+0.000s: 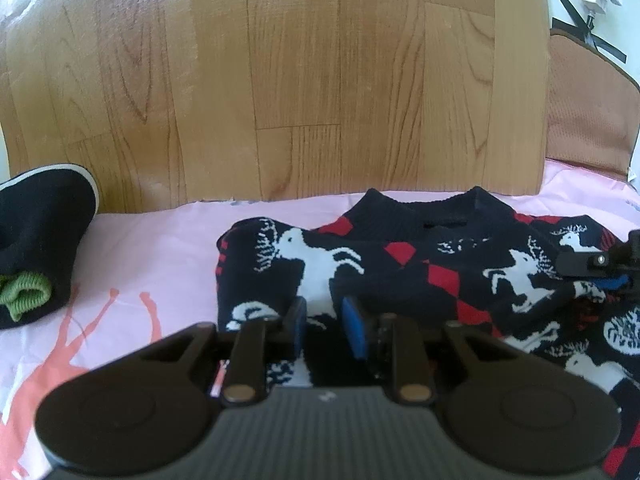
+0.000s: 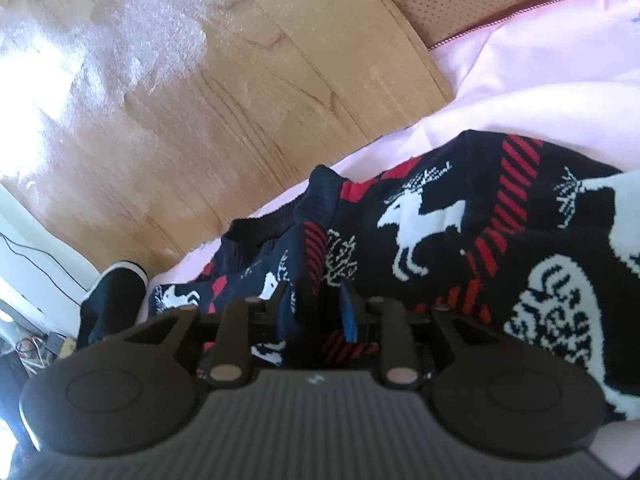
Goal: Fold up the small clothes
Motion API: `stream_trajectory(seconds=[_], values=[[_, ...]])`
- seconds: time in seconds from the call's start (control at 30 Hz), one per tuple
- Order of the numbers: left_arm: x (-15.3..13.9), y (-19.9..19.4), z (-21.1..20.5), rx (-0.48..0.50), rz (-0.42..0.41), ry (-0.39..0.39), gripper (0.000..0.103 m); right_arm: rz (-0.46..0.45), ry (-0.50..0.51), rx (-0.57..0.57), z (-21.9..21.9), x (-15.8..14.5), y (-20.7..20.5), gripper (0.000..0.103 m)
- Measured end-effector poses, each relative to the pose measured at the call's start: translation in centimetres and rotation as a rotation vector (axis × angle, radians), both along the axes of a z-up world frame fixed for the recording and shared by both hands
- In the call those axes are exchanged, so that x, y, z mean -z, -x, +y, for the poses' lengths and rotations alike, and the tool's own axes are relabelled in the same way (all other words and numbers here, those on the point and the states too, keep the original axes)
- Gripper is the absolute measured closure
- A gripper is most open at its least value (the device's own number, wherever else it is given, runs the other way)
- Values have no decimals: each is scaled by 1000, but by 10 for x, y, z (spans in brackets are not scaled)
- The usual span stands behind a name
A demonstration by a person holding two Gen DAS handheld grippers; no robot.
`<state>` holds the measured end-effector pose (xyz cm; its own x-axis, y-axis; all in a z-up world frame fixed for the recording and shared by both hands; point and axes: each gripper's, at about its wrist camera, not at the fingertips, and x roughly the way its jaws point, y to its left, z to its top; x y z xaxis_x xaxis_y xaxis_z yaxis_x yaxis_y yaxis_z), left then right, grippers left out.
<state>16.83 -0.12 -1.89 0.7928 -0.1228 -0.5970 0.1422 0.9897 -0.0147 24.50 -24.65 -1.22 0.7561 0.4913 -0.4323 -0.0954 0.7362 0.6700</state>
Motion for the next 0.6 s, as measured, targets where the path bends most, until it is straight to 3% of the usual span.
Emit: stream_trajectory(seconds=[0.2,0.3,0.4,0.6], values=[[0,-1,1,-4,4,13,79,24,-88,43,-23,-1,7,71],[0,0,2,-3,4,21,79,-72,-109,74,-63,-19,56,70],[0,0,6,1,5,46,79,-108,-91,164,-114,-25,122,64],[-1,1,10,5,6,74,79,-40,-121,465,-203,1,222,61]])
